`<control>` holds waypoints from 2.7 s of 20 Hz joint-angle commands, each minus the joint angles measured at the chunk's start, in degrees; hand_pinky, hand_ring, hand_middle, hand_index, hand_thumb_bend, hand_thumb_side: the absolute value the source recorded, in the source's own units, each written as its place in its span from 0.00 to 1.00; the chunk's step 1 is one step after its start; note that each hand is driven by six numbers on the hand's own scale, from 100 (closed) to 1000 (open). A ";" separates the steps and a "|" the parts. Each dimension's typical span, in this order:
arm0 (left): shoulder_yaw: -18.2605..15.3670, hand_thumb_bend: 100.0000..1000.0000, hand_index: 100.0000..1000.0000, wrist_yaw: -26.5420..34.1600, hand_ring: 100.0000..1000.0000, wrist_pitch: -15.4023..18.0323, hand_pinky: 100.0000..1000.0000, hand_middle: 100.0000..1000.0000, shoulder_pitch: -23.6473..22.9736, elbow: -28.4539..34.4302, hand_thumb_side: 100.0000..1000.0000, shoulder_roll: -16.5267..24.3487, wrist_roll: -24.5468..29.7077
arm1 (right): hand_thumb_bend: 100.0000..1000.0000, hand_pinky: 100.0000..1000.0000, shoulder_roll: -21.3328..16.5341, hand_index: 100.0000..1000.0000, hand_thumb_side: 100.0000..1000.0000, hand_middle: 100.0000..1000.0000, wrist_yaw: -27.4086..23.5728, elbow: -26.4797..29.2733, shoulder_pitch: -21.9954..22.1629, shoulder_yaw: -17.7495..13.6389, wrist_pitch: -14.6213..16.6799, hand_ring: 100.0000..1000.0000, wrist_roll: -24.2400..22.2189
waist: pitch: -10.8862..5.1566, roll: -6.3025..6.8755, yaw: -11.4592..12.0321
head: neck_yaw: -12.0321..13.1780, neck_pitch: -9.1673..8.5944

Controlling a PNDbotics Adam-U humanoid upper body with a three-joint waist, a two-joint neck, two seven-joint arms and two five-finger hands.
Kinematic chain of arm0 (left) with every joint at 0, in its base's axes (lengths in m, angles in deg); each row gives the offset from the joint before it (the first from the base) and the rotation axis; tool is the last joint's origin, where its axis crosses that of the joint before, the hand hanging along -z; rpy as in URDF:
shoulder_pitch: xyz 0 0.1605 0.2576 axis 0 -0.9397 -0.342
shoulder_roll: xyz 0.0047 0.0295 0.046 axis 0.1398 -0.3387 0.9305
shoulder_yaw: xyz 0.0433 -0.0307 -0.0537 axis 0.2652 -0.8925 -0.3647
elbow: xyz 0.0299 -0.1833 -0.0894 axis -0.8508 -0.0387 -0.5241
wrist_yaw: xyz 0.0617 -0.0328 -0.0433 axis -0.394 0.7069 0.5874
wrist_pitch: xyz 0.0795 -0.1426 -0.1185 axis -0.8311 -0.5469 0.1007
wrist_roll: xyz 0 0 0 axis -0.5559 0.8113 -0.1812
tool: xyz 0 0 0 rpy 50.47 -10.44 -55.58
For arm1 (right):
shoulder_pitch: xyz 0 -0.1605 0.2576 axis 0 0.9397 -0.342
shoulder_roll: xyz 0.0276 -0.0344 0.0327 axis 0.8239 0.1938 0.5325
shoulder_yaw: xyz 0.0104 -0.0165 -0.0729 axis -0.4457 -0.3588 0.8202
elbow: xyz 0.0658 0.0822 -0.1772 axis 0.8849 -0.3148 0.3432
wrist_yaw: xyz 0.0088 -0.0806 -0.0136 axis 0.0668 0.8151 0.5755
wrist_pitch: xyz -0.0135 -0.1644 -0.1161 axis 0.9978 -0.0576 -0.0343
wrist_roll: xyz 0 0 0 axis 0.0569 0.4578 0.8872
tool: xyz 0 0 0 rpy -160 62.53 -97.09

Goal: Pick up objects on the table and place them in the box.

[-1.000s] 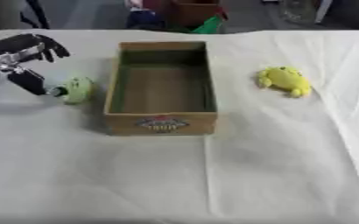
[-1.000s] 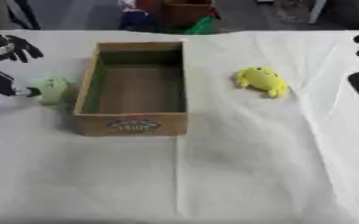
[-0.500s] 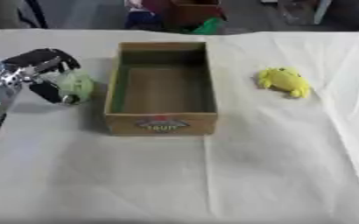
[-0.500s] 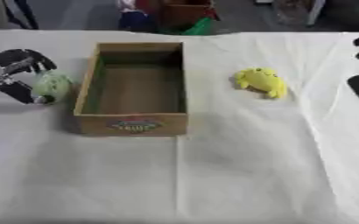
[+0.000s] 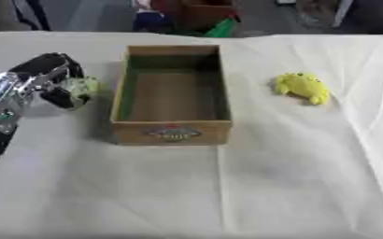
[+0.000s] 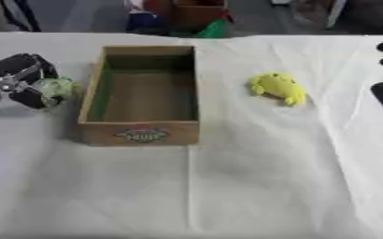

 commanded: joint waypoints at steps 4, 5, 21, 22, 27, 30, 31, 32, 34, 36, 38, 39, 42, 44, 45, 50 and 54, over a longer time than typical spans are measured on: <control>-0.67 0.00 0.49 8.59 0.24 -1.62 0.44 0.18 1.87 13.68 0.07 3.79 -0.91 | 0.35 0.60 -1.51 0.79 0.10 0.75 -0.49 0.34 -0.60 -0.59 0.12 0.70 -0.18 | -1.07 0.17 0.05 | 0.03 -0.53; -0.25 0.00 0.49 9.93 0.24 -1.85 0.44 0.18 2.21 15.51 0.07 3.84 -0.60 | 0.35 0.60 -1.53 0.79 0.10 0.75 -0.51 0.33 -0.62 -0.57 0.10 0.70 -0.19 | -1.12 0.18 0.04 | 0.05 -0.53; 9.74 0.36 0.71 13.49 0.50 2.39 0.58 0.48 6.79 10.77 0.09 -7.05 9.36 | 0.36 0.60 -0.89 0.79 0.10 0.75 -0.90 -0.24 -1.18 0.28 -0.20 0.70 -1.41 | -1.45 0.22 -1.17 | 0.76 -0.68; 9.47 0.53 0.76 13.68 0.57 2.64 0.63 0.56 6.35 10.90 0.12 -7.11 9.50 | 0.36 0.60 -0.96 0.79 0.10 0.75 -0.85 -0.33 -1.20 0.29 -0.18 0.70 -1.46 | -1.41 0.20 -1.13 | 0.64 -0.75; 6.29 0.79 0.81 19.33 0.69 1.82 0.73 0.70 3.26 17.76 0.31 -5.02 7.30 | 0.36 0.60 -2.16 0.79 0.12 0.74 -0.10 -2.04 -1.81 0.37 -0.14 0.70 -1.41 | -1.24 0.33 -0.46 | 0.00 -1.15; 4.01 0.72 0.81 23.66 0.69 -0.08 0.72 0.71 0.77 23.45 0.31 -3.21 5.50 | 0.36 0.60 -3.51 0.79 0.14 0.75 0.90 -4.30 -3.32 1.26 0.08 0.70 -1.91 | -1.19 0.38 0.05 | -0.41 -1.34; 3.03 0.69 0.80 25.48 0.68 -0.81 0.71 0.70 -0.29 25.49 0.29 -2.68 4.50 | 0.36 0.60 -4.24 0.79 0.15 0.75 1.47 -5.36 -4.20 1.89 0.25 0.70 -2.32 | -1.18 0.35 0.25 | -0.63 -1.41; 2.06 0.63 0.79 27.52 0.65 -1.62 0.69 0.66 -1.38 27.47 0.25 -2.21 3.20 | 0.36 0.60 -4.95 0.79 0.16 0.75 2.12 -6.52 -5.20 2.64 0.54 0.70 -2.88 | -1.17 0.32 0.43 | -0.89 -1.54; 0.28 0.55 0.78 31.95 0.61 -3.40 0.66 0.62 -3.62 31.03 0.19 -1.44 -0.28 | 0.37 0.61 -6.26 0.79 0.19 0.75 3.75 -9.11 -7.43 4.38 1.43 0.71 -4.40 | -1.14 0.23 0.79 | -1.61 -1.84; -1.19 0.52 0.77 35.22 0.59 -4.96 0.65 0.61 -5.76 33.81 0.17 -1.11 -3.56 | 0.37 0.62 -7.19 0.80 0.21 0.76 5.62 -11.98 -9.81 6.17 2.47 0.72 -6.11 | -1.11 0.15 1.19 | -2.37 -2.09; -2.33 0.51 0.76 37.51 0.58 -5.99 0.64 0.59 -7.76 35.68 0.17 -1.26 -5.89 | 0.37 0.63 -7.36 0.81 0.22 0.78 7.58 -15.05 -12.00 7.66 3.38 0.74 -7.95 | -1.07 0.10 1.53 | -3.05 -2.23; -2.88 0.50 0.76 38.31 0.58 -6.47 0.63 0.59 -8.74 36.17 0.17 -1.56 -6.76 | 0.37 0.64 -7.16 0.82 0.21 0.80 8.64 -16.75 -12.98 8.31 3.63 0.75 -9.08 | -1.05 0.07 1.73 | -3.36 -2.25; -4.12 0.49 0.76 40.34 0.57 -7.10 0.62 0.58 -11.01 36.84 0.17 -2.58 -8.67 | 0.36 0.66 -5.89 0.84 0.19 0.82 11.80 -22.18 -15.65 9.80 4.22 0.77 -12.90 | -0.98 0.02 2.18 | -3.80 -2.34; -4.62 0.49 0.76 41.04 0.57 -7.16 0.62 0.58 -11.93 37.09 0.18 -3.05 -9.32 | 0.36 0.68 -4.83 0.85 0.17 0.84 14.39 -25.63 -17.43 10.68 4.95 0.79 -15.24 | -0.95 -0.02 2.42 | -4.07 -2.43; -4.79 0.49 0.76 41.24 0.57 -7.16 0.62 0.58 -12.22 37.19 0.18 -3.26 -9.47 | 0.36 0.69 -4.29 0.85 0.16 0.85 15.93 -27.17 -18.29 11.13 5.51 0.81 -16.23 | -0.95 -0.05 2.55 | -4.25 -2.50; -4.95 0.48 0.76 41.66 0.57 -7.15 0.62 0.58 -12.90 37.14 0.18 -4.08 -9.49 | 0.35 0.71 -1.05 0.86 0.13 0.87 23.53 -33.77 -22.23 12.87 8.78 0.84 -18.97 | -0.97 -0.05 3.05 | -4.54 -2.69; -5.23 0.48 0.76 41.79 0.57 -6.97 0.62 0.57 -13.13 37.35 0.18 -4.43 -9.55 | 0.35 0.71 0.94 0.86 0.12 0.86 27.12 -37.17 -24.05 13.55 10.62 0.83 -19.39 | -0.87 0.15 3.51 | -4.62 -2.73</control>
